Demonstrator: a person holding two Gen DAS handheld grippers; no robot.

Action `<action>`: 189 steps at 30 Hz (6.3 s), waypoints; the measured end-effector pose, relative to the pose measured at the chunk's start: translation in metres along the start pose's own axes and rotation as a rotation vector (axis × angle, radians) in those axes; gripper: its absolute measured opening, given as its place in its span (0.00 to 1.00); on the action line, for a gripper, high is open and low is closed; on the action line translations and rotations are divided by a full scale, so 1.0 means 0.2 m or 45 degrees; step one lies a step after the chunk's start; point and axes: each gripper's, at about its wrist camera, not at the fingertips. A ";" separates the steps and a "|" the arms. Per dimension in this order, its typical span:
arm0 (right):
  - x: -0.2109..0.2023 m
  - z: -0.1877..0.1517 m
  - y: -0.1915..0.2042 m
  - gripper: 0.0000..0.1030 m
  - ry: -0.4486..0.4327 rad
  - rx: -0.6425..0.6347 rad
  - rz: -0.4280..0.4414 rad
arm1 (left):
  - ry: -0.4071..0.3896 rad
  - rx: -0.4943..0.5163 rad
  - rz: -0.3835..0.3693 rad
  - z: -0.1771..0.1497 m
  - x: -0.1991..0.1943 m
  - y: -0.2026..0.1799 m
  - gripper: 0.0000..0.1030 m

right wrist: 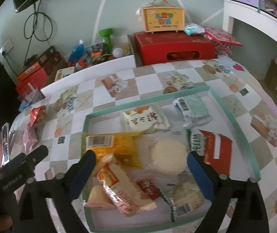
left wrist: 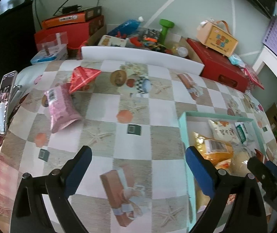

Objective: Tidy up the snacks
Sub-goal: 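Withdraw both open tools from the tray back over the remaining snacks, then grasp the pink wrapped bag with the left tool while the right tool grasps the red chip bag, then lift the pink bag and red chip bag and carry both over the tray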

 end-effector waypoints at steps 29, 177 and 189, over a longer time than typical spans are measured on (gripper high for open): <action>0.07 -0.12 0.41 1.00 0.007 -0.211 0.151 | -0.004 -0.275 0.136 0.00 -0.06 0.61 0.94; -0.08 0.10 -0.12 0.50 -0.139 0.340 0.316 | -0.167 0.275 -0.219 0.12 -0.18 -0.35 0.41; -0.13 0.18 -0.47 0.50 -0.222 0.527 0.214 | -0.147 0.398 -0.278 0.11 -0.10 -0.59 0.41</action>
Point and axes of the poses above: each gripper's, at about its wrist camera, not at the fingertips, and x roughly the way its jaws point, y to its left, z to its top, and after that the axes turned 10 degrees about x, right-handed
